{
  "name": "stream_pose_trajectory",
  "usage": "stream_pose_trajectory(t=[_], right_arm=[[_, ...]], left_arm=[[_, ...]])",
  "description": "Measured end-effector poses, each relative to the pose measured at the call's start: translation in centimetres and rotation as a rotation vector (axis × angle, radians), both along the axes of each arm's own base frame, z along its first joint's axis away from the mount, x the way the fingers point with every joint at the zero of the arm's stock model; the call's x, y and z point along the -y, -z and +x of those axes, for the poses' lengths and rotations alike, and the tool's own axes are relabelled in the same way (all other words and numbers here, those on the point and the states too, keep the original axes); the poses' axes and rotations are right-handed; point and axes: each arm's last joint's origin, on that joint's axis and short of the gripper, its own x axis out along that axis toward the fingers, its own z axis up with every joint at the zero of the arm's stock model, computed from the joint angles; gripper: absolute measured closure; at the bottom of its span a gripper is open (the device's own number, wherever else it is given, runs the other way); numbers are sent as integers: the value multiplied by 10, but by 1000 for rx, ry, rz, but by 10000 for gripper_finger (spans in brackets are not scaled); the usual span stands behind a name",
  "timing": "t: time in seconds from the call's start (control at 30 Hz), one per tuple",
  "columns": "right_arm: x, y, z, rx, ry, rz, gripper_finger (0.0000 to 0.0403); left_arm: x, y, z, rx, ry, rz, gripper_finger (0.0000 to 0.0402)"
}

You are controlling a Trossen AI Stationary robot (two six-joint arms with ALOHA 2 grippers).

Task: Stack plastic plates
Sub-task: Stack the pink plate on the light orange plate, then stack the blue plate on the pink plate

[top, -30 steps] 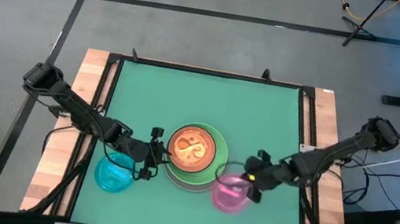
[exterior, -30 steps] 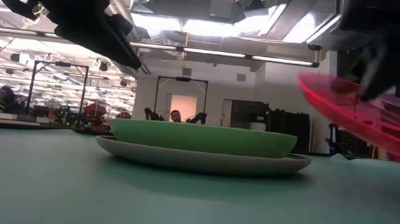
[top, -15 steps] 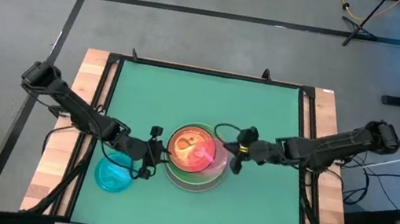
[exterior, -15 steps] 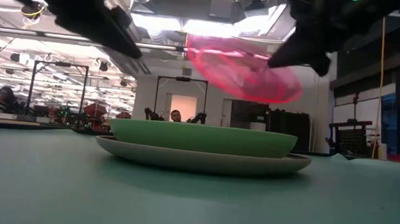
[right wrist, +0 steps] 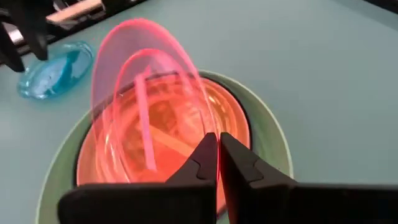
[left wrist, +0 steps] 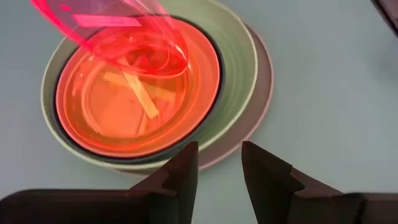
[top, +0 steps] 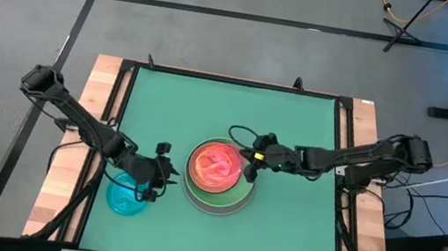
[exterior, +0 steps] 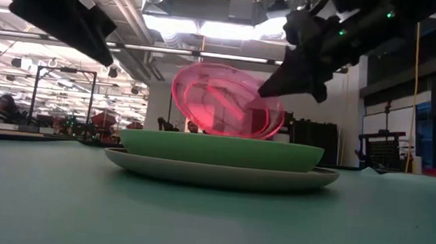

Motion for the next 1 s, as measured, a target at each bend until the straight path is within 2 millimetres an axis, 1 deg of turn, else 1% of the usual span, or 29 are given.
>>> stream_pose_trajectory(t=[0.17, 0.27, 0.4, 0.47, 0.57, 0.77, 0.87, 1.0], right_arm=[[1, 8, 12, 47, -33, 31, 400], [0, 15, 16, 39, -55, 44, 400], [-1, 24, 19, 13, -60, 45, 399], [-1, 26, 19, 7, -59, 45, 393], [-1, 27, 20, 3, -60, 26, 363], [-1, 27, 20, -4, -81, -37, 277], [-1, 27, 20, -11, -96, -60, 247], [-2, 28, 20, -20, -132, -70, 226]], left_arm=[[2, 0, -1, -2, 8, -1, 284], [2, 0, -1, -7, 7, -10, 284], [3, 1, -3, -32, 4, -65, 284], [5, 3, -5, -59, 0, -94, 284], [9, 6, -10, -105, -19, -139, 287], [16, 13, -25, -218, -54, -165, 288], [12, 18, -34, -342, -109, -192, 288], [-2, 26, -48, -556, -247, -192, 288]])
